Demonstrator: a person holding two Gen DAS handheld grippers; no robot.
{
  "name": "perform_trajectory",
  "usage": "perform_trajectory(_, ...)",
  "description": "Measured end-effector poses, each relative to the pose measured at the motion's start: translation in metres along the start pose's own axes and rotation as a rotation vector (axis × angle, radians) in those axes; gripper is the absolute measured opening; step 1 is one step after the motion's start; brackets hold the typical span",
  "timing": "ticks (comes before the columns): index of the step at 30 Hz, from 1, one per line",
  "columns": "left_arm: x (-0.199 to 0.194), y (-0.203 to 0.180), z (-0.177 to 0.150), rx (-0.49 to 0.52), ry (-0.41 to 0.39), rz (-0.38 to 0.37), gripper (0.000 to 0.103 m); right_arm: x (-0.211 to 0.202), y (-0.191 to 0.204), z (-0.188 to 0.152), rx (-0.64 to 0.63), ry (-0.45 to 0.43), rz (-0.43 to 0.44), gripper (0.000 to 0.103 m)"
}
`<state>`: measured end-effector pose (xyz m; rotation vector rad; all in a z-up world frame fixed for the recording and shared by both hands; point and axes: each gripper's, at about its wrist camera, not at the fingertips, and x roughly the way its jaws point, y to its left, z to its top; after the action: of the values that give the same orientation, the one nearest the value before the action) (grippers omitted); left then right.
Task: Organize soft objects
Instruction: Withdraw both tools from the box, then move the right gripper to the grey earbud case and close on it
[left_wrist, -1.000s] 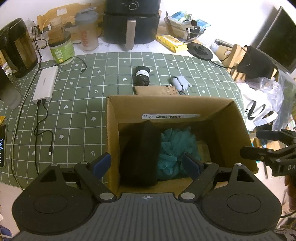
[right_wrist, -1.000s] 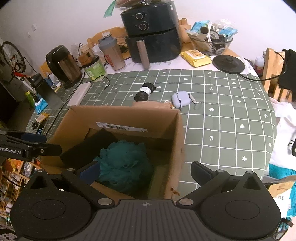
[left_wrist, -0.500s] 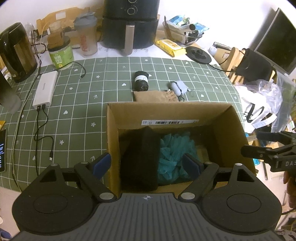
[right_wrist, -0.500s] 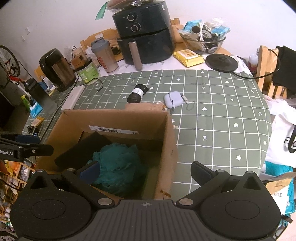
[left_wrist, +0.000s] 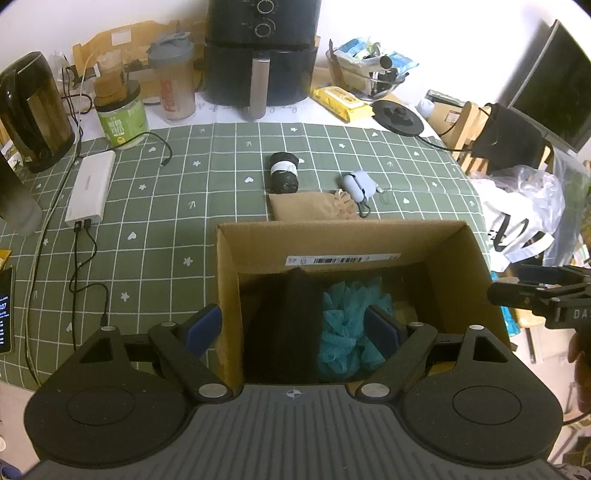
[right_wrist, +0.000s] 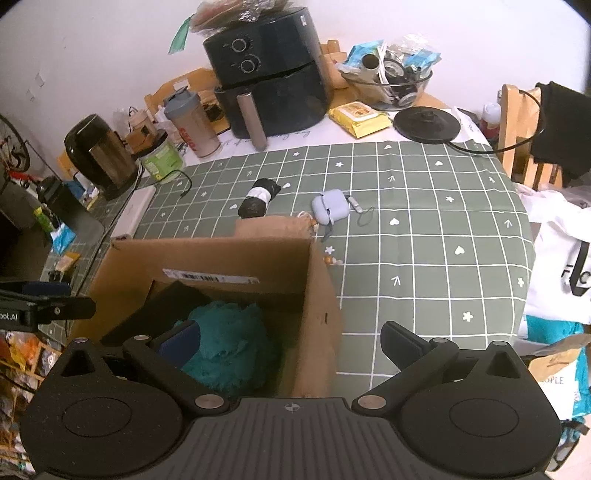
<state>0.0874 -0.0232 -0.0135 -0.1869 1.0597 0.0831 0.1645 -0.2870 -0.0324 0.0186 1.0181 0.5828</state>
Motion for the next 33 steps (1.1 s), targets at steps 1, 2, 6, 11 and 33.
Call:
perform_trajectory(1,0.000,0.000,0.000,0.000,-0.001,-0.001,0.084,0.000,-0.001,0.002,0.000,-0.003,-0.006,0.103)
perform_trajectory(2,0.000,0.001,0.001,0.001,-0.002,-0.001,0.084,0.001,-0.002,0.003,0.000,-0.006,-0.011,0.103)
perform_trajectory(6,0.003,0.004,0.006,0.000,-0.001,-0.001,0.084,0.004,-0.005,0.009,0.006,-0.016,-0.029,0.103)
perform_trajectory(11,0.005,0.007,0.011,-0.002,-0.009,-0.008,0.084,0.008,-0.013,0.014,0.023,-0.025,-0.051,0.103)
perform_trajectory(33,0.021,0.027,0.044,0.005,-0.027,-0.044,0.084,0.035,-0.024,0.051,0.000,-0.051,-0.105,0.103)
